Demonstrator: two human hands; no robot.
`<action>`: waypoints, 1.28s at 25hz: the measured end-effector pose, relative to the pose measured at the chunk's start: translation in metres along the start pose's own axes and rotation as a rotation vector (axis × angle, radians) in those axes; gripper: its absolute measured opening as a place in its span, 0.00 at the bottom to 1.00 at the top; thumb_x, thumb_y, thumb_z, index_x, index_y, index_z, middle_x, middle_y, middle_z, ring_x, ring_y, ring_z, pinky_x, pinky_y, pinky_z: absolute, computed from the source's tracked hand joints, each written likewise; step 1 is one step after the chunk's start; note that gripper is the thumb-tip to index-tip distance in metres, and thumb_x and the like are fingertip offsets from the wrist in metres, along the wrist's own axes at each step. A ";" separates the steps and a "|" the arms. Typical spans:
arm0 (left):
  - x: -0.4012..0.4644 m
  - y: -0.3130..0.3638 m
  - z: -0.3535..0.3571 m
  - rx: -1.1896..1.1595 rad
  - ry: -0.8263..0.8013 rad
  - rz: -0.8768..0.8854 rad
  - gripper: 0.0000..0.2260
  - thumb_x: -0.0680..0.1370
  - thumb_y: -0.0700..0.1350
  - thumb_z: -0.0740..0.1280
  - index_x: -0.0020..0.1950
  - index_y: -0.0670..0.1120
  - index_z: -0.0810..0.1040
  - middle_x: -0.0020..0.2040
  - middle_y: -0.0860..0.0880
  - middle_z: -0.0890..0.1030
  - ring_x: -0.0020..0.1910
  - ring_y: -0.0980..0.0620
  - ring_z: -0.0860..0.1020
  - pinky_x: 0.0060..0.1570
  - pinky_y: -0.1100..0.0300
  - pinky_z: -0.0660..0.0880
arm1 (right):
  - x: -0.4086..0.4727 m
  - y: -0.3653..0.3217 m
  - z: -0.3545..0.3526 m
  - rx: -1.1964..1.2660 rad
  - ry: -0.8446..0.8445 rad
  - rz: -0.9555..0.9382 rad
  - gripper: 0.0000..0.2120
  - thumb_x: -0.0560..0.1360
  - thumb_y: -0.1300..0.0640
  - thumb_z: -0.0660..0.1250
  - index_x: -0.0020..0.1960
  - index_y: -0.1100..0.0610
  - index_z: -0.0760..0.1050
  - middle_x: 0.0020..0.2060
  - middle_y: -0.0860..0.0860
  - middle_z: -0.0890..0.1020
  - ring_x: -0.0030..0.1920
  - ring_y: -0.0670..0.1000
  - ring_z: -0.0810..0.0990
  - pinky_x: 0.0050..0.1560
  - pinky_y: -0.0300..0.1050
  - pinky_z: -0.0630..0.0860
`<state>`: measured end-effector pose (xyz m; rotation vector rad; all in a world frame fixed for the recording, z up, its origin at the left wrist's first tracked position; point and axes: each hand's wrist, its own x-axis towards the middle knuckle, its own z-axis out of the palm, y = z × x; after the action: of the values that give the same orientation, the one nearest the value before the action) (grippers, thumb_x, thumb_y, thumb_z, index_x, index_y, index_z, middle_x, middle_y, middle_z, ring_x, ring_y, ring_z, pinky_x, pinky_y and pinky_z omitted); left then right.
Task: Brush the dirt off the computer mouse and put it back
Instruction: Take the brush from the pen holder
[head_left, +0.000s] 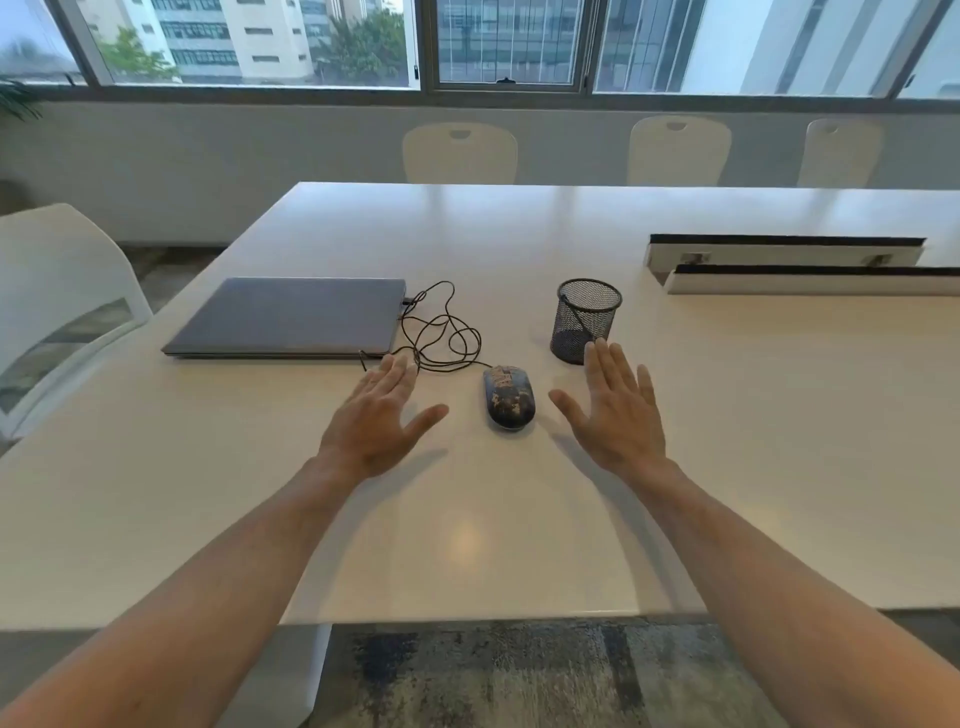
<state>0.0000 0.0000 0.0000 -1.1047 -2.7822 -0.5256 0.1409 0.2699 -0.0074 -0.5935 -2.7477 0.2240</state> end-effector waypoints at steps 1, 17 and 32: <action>-0.002 0.001 0.003 -0.003 -0.015 0.003 0.42 0.76 0.70 0.47 0.80 0.42 0.56 0.81 0.46 0.54 0.81 0.52 0.49 0.77 0.56 0.47 | -0.001 -0.001 0.000 -0.001 -0.007 0.005 0.45 0.76 0.28 0.39 0.83 0.57 0.45 0.83 0.53 0.50 0.82 0.50 0.44 0.80 0.54 0.42; -0.004 -0.004 0.028 0.045 -0.148 -0.003 0.43 0.75 0.73 0.45 0.81 0.46 0.54 0.82 0.49 0.53 0.80 0.56 0.48 0.74 0.62 0.41 | 0.100 -0.011 -0.033 0.049 0.251 0.054 0.23 0.81 0.45 0.63 0.65 0.63 0.76 0.63 0.60 0.80 0.68 0.60 0.73 0.73 0.55 0.59; -0.004 -0.006 0.028 0.019 -0.100 0.006 0.37 0.79 0.68 0.51 0.81 0.47 0.56 0.81 0.51 0.55 0.80 0.58 0.49 0.73 0.64 0.41 | 0.134 -0.022 -0.027 0.044 0.235 0.145 0.14 0.80 0.51 0.63 0.49 0.55 0.86 0.46 0.56 0.86 0.55 0.59 0.79 0.70 0.59 0.63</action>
<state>0.0001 0.0035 -0.0287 -1.1668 -2.8609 -0.4536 0.0265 0.3089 0.0597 -0.7569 -2.4711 0.2314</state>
